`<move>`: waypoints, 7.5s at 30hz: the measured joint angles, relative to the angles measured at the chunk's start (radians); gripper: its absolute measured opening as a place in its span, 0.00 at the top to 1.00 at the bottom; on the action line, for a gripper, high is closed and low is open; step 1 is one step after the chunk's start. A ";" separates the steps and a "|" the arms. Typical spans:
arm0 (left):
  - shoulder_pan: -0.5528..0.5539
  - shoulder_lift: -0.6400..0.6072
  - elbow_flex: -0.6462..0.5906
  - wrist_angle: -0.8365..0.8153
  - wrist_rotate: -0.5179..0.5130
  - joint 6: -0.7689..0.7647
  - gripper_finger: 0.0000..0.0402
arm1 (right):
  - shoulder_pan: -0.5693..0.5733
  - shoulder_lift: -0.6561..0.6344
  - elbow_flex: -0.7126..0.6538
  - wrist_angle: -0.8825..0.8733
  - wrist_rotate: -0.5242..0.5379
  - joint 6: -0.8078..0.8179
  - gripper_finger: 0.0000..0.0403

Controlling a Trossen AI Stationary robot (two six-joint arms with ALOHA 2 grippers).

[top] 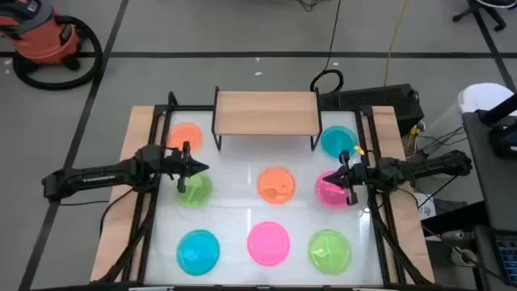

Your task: Place and stack plates onto a shelf

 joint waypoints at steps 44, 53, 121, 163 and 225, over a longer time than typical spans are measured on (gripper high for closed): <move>0.000 0.000 0.000 0.000 0.000 0.000 0.98 | 0.002 0.226 0.295 0.038 0.240 -0.065 1.00; 0.000 0.000 0.000 0.000 0.000 0.000 0.98 | 0.015 0.622 0.361 0.010 0.236 -0.122 1.00; 0.000 0.000 0.000 0.000 0.000 0.000 0.98 | 0.082 1.497 0.502 0.293 0.238 -0.271 0.99; 0.000 0.000 0.000 0.000 0.000 0.000 0.98 | -0.507 1.135 0.720 -0.001 0.053 -0.397 1.00; 0.000 0.000 0.000 0.080 0.000 -0.019 0.98 | -0.063 0.743 0.107 0.808 -0.044 -0.083 0.72</move>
